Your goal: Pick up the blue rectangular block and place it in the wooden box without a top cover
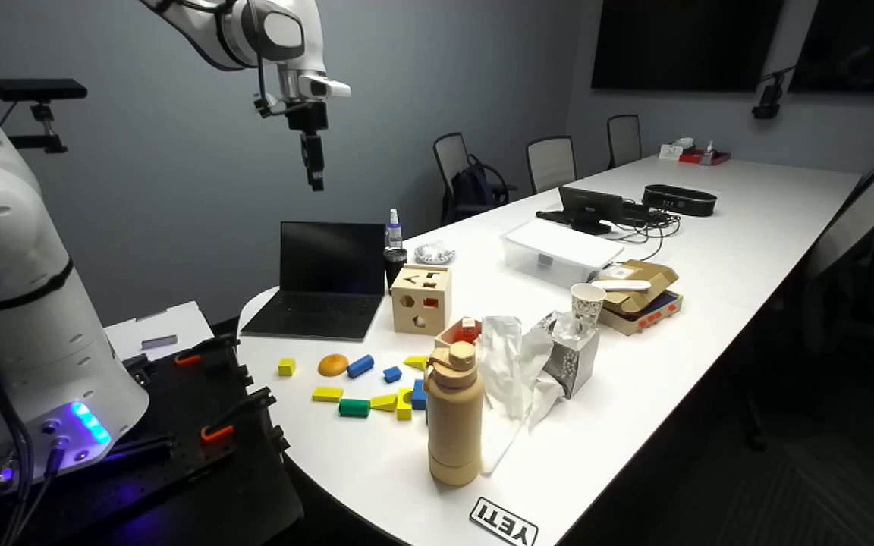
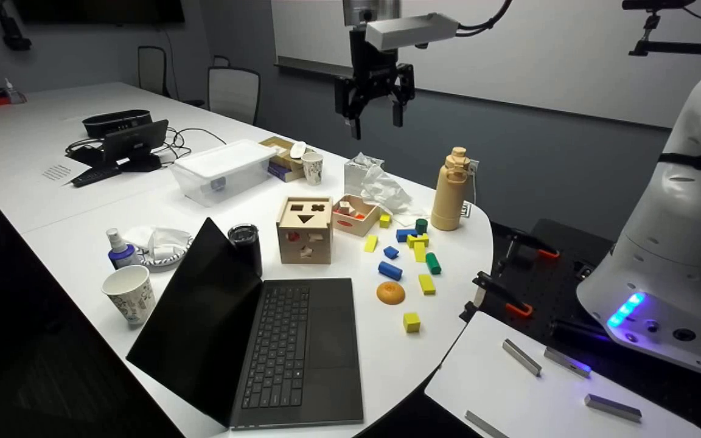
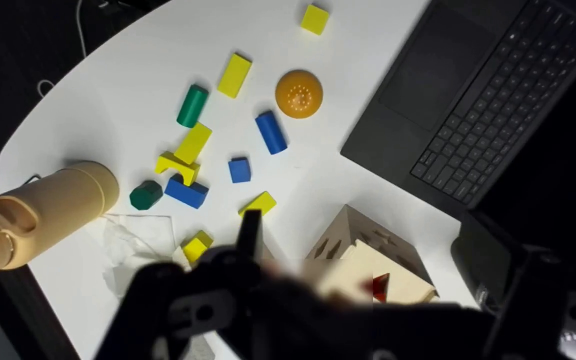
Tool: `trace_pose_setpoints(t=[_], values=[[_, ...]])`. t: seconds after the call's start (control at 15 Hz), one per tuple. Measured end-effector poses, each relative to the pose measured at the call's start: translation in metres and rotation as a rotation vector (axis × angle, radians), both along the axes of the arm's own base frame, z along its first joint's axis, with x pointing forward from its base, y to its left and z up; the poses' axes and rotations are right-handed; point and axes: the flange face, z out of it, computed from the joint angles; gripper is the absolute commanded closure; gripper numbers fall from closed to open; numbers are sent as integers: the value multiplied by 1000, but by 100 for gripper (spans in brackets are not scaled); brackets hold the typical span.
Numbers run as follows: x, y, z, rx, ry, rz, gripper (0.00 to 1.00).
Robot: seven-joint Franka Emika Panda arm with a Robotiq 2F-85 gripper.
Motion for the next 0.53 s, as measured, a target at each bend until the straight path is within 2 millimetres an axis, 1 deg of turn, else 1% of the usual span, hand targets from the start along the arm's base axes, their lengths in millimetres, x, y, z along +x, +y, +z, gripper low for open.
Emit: trace_pose_setpoints(t=[0.13,0.27,0.4,0.53], values=[[6,-32,-26,-19,-7,-16,0],[11,-63,-62,-42,-10,-12,0],[15,-88,-105,-45,-20,-2,0],[18,-103,-152,-31,-24,17,0]])
